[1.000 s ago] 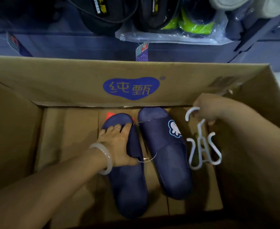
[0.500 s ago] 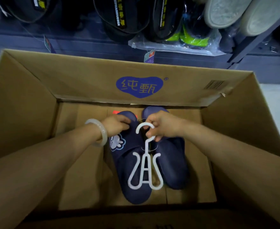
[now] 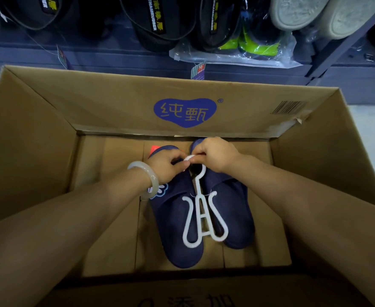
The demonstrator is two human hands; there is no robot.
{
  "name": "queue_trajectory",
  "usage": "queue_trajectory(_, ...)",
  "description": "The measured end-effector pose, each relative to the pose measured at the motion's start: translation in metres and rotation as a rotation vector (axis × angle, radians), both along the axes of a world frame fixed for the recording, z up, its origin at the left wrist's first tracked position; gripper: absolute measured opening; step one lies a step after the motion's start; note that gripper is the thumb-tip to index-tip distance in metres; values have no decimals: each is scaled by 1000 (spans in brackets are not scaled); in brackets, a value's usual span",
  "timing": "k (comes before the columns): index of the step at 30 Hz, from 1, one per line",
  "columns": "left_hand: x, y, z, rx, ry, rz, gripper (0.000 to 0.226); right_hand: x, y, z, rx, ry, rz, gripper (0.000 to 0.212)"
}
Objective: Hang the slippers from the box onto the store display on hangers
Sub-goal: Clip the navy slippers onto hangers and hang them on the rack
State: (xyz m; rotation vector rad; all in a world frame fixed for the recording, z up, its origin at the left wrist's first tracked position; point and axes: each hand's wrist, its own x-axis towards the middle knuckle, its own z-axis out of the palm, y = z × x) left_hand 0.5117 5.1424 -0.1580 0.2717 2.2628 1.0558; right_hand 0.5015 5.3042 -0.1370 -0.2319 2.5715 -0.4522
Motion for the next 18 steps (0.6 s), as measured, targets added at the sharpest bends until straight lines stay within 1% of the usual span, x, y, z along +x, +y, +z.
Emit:
queue_trajectory(5, -5, 8, -5, -82, 66, 155, 19, -13, -5, -3, -42, 100, -61, 34)
queue_trajectory(9, -13, 13, -6, -139, 63, 179, 16, -11, 9, -4, -174, 8, -134, 40)
queue_trajectory(10, -15, 15, -6, -156, 60, 196, 14, -10, 13, -6, -157, -3, -120, 42)
queue_trajectory(12, -19, 18, -7, -205, 49, 226, 14, -6, 20, -14, -27, -9, -45, 48)
queue_trajectory(13, -22, 19, -7, -232, 44, 239, 17, -3, 22, -18, 24, -20, -16, 51)
queue_trajectory(14, -25, 20, -8, -255, 39, 250, 21, -1, 23, -19, 27, -26, -5, 50)
queue_trajectory(18, -31, 25, -13, -279, 21, 291, 28, -3, 32, -14, -193, -69, -95, 33)
